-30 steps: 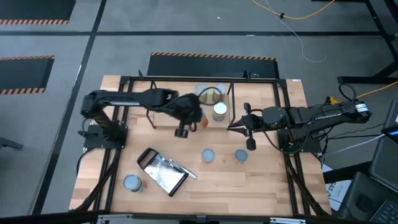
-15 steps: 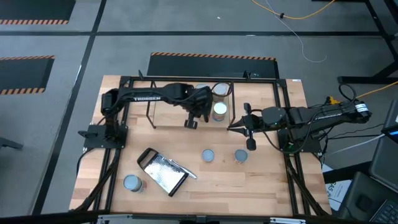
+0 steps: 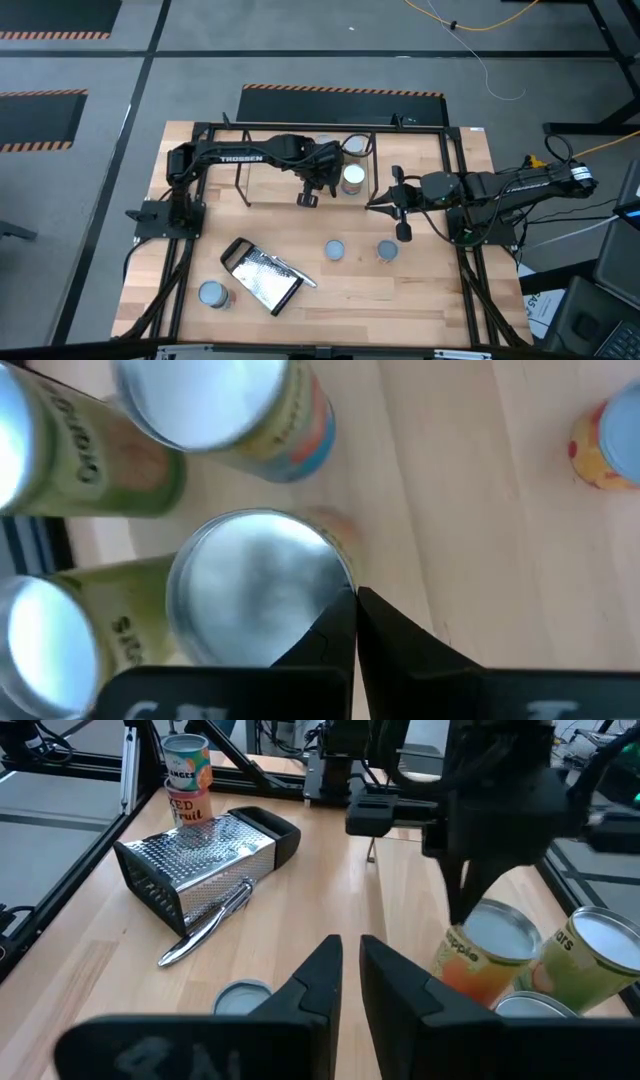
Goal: Pick and place cans onto a shelf
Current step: Put the canned pineapple on the shelf
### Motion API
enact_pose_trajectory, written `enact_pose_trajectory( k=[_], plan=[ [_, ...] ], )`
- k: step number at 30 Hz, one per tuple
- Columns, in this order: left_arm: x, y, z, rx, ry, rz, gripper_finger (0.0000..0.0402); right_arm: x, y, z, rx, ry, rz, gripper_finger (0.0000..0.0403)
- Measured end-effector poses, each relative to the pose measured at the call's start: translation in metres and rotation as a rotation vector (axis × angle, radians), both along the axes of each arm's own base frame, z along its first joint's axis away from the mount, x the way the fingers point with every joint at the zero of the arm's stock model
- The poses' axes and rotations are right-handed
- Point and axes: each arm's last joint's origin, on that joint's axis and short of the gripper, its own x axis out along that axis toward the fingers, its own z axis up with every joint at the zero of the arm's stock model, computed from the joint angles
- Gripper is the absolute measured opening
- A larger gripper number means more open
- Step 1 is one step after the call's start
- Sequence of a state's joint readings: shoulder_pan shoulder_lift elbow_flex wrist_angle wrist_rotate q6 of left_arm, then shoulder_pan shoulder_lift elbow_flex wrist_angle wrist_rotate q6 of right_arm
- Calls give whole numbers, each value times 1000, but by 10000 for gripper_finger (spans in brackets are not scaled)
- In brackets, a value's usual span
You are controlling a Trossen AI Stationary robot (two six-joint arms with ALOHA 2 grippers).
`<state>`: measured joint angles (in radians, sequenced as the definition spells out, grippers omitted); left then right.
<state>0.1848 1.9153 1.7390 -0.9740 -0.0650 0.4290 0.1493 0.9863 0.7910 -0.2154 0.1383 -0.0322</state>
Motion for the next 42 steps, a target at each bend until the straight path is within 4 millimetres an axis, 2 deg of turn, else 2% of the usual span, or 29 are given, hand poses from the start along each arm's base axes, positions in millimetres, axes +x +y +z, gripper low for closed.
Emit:
enact_pose_trajectory(
  k=[13, 30, 42],
  plan=[
    [4, -1, -4, 5, -5, -3, 2, 0, 0, -1, 0, 8, 0, 45],
    [5, -2, -4, 1, -13, -9, 80, 0, 0, -1, 0, 8, 0, 45],
    [8, -8, -4, 6, -28, -17, 86, 0, 0, -1, 0, 7, 0, 45]
  ],
)
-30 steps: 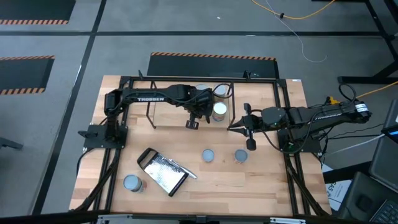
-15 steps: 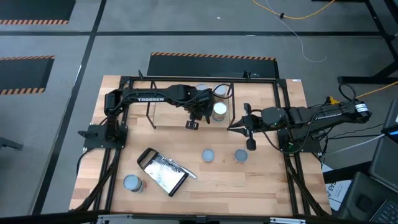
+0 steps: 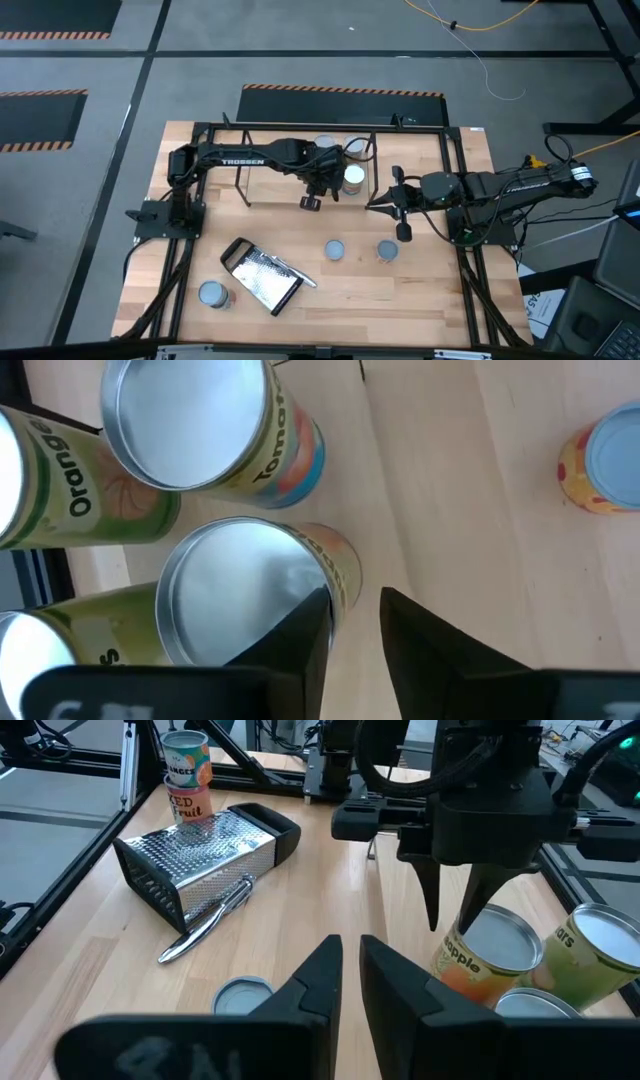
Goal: Pick and place cans onto a shelf
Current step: Put the canned pineapple on the shelf, then put the canned mandarin orange on the shelf
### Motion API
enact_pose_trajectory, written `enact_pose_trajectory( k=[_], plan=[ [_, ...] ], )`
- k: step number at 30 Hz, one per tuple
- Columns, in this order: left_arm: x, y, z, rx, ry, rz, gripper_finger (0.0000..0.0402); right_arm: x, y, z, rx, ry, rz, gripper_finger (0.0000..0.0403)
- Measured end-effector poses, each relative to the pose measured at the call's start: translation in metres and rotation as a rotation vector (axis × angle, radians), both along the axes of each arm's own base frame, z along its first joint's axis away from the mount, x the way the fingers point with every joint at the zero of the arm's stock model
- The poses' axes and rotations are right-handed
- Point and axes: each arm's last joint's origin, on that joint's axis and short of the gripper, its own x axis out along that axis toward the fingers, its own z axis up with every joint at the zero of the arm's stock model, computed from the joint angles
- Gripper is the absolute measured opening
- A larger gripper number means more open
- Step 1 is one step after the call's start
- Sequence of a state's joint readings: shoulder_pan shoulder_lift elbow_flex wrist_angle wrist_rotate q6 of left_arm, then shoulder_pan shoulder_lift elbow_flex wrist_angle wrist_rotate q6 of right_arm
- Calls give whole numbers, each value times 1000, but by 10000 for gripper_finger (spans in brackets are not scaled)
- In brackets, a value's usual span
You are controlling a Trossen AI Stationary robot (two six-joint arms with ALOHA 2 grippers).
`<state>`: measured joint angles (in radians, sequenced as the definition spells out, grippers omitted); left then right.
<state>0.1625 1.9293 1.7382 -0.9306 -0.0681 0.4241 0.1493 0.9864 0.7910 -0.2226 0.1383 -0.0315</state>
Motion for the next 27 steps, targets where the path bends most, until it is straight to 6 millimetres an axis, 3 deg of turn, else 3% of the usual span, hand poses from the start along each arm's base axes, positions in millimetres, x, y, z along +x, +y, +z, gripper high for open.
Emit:
enact_pose_trajectory(
  k=[10, 15, 19, 27],
  plan=[
    [-5, 1, 14, 46, -31, 24, 85, 0, 0, 0, -1, 5, 0, 45],
    [-10, -3, 30, 13, -41, 15, 83, -1, 0, -1, -2, 16, -1, 45],
    [-20, -13, 45, -38, -29, 15, 83, -1, 0, -3, -4, 30, -1, 45],
    [-64, -47, 86, -157, 4, 150, 83, -1, 0, -4, -7, 41, 0, 45]
  ],
)
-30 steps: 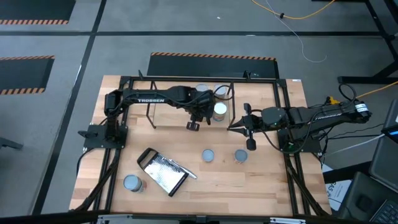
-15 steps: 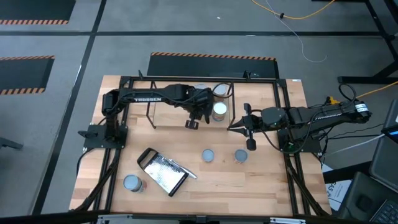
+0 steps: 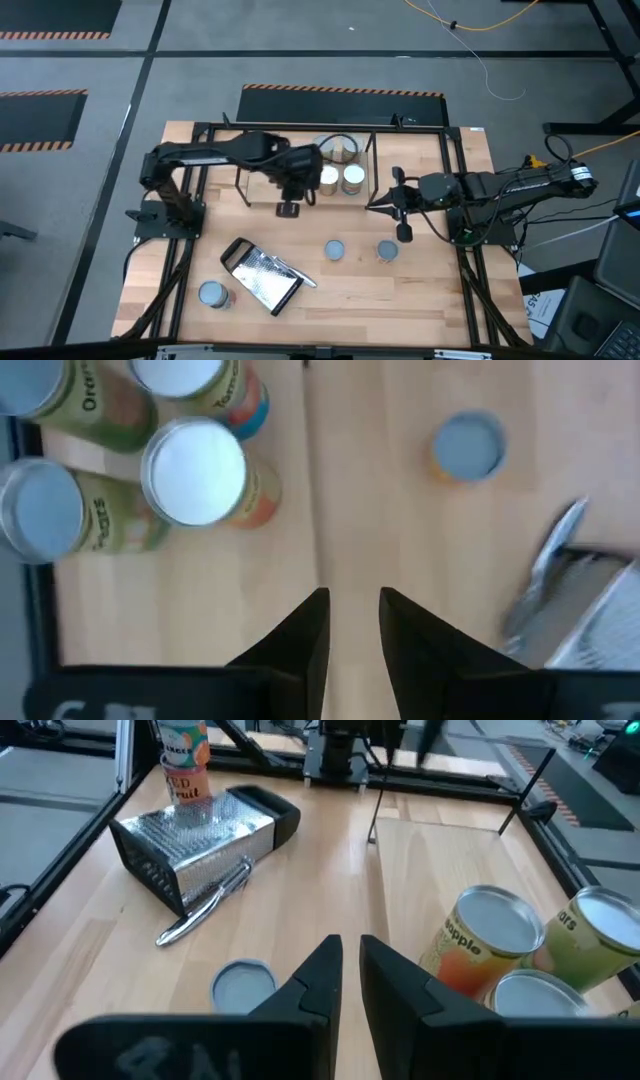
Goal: Pick and place cans onto a shelf
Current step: Put the canned mandarin orange on the shelf
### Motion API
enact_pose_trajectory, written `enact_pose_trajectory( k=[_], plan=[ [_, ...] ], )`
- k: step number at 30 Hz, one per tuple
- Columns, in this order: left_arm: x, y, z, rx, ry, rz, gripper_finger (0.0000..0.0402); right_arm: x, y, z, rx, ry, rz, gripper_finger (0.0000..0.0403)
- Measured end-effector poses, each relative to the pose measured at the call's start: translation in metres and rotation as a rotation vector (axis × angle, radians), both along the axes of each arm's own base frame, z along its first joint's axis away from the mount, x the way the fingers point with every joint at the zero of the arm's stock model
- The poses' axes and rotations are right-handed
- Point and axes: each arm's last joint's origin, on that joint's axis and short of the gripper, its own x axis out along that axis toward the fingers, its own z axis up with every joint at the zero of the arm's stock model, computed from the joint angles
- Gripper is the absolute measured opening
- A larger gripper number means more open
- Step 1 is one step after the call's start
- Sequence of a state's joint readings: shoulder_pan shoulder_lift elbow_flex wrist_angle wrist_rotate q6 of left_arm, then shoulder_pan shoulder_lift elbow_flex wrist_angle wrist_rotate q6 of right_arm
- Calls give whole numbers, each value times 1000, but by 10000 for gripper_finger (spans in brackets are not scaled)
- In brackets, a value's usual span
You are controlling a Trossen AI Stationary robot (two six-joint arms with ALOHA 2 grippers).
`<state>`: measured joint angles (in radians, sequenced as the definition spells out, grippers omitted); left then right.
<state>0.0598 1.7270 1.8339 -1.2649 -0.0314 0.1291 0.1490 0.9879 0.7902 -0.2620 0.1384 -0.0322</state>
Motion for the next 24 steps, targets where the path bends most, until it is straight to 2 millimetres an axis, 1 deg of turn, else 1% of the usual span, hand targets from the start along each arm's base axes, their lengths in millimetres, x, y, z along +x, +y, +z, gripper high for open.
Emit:
enact_pose_trajectory(
  k=[4, 11, 18, 21, 24],
  plan=[
    [-24, -26, 17, -81, 7, 111, 83, 1, 0, -2, -2, 10, 0, 45],
    [-51, -84, 32, -237, -9, 294, 82, 5, 1, -5, -3, 30, 0, 45],
    [-74, -147, 30, -307, -7, 478, 82, 9, 1, -10, -6, 46, 0, 45],
    [-82, -170, 27, -318, -34, 557, 82, 11, 2, -12, -8, 58, 0, 45],
    [-95, -190, 25, -360, -63, 643, 82, 12, 2, -14, -9, 68, 0, 45]
  ],
)
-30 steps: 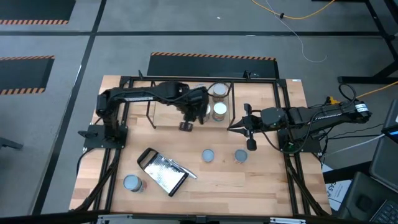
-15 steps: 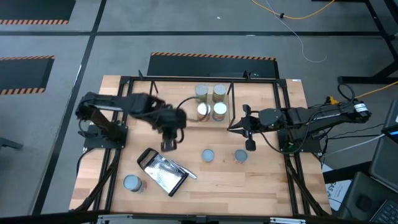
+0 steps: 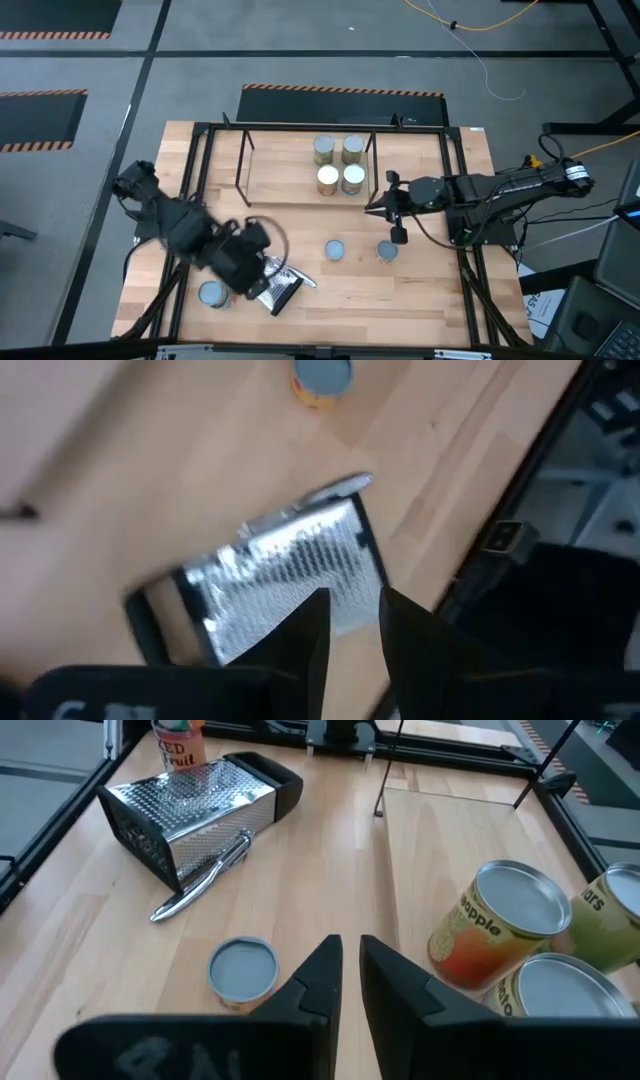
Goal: Pick and place cans onto a shelf
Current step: Put the canned mandarin orange on the shelf
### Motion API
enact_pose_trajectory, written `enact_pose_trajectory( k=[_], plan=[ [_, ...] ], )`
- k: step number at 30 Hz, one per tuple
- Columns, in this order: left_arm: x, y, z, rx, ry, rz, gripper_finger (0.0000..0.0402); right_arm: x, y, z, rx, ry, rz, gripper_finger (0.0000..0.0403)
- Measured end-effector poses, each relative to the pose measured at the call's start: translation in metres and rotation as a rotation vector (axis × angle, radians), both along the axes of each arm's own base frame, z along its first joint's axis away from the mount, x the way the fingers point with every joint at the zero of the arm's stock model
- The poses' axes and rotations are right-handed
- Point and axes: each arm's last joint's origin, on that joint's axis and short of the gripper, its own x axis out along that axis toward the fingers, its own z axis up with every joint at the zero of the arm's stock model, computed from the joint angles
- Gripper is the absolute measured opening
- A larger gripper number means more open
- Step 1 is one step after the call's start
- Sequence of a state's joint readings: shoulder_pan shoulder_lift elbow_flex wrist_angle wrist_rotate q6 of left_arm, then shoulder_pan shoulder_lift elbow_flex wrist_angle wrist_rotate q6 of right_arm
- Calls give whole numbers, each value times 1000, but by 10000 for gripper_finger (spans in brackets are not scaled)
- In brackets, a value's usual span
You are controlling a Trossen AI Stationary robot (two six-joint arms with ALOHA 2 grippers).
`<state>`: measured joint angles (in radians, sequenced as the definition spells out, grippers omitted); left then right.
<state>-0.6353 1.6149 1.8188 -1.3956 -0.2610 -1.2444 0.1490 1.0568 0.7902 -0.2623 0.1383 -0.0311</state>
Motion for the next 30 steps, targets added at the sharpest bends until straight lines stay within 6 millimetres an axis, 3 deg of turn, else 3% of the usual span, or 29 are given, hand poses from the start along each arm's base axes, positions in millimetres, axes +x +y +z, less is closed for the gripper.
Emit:
enact_pose_trajectory(
  k=[6, 13, 20, 30],
  plan=[
    [-25, -33, -23, -79, 60, 178, 82, 1, 0, -2, -5, 12, 2, 45],
    [-48, -57, -47, -165, 162, 324, 82, 1, 0, -2, -3, 12, 1, 45],
    [-60, -70, -66, -218, 214, 392, 82, 1, 0, -2, -3, 13, 1, 45],
    [-65, -70, -86, -188, 305, 392, 82, 1, 0, -2, -3, 13, 0, 45]
  ],
)
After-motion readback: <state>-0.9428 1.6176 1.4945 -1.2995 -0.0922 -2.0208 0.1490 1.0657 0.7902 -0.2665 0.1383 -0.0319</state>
